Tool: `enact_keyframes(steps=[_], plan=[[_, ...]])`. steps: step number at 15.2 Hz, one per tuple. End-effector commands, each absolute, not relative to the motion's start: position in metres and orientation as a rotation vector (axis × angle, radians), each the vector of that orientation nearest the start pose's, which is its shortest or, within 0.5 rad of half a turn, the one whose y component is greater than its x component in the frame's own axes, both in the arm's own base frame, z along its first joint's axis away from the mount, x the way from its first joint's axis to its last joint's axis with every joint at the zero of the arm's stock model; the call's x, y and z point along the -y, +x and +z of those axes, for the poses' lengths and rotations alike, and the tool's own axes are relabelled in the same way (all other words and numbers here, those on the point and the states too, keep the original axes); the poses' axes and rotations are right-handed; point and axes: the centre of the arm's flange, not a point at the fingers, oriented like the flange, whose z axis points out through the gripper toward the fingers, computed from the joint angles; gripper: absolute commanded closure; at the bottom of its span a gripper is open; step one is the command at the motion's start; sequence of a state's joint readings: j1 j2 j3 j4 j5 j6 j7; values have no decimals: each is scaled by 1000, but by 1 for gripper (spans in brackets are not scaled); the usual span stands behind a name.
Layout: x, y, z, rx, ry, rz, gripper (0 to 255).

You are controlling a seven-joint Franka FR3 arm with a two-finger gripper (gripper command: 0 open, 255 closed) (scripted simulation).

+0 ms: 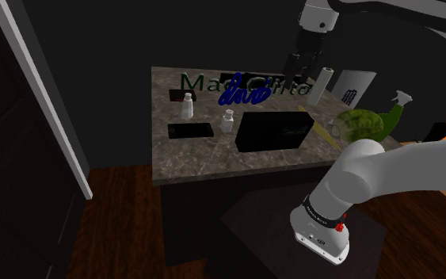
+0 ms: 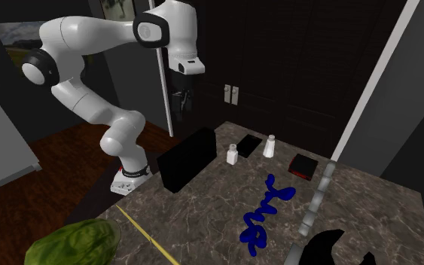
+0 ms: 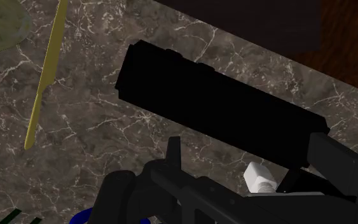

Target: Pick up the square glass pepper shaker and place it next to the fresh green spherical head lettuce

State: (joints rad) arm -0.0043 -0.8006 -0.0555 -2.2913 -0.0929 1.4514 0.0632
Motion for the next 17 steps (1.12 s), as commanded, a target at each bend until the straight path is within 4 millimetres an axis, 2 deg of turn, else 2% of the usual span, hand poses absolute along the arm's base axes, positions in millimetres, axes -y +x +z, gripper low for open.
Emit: enact_keyframes(steps=[1,17], plan=[[35,289,614,-183,-3189,63,0],[-25,430,481,-136,-3190,-68,0]])
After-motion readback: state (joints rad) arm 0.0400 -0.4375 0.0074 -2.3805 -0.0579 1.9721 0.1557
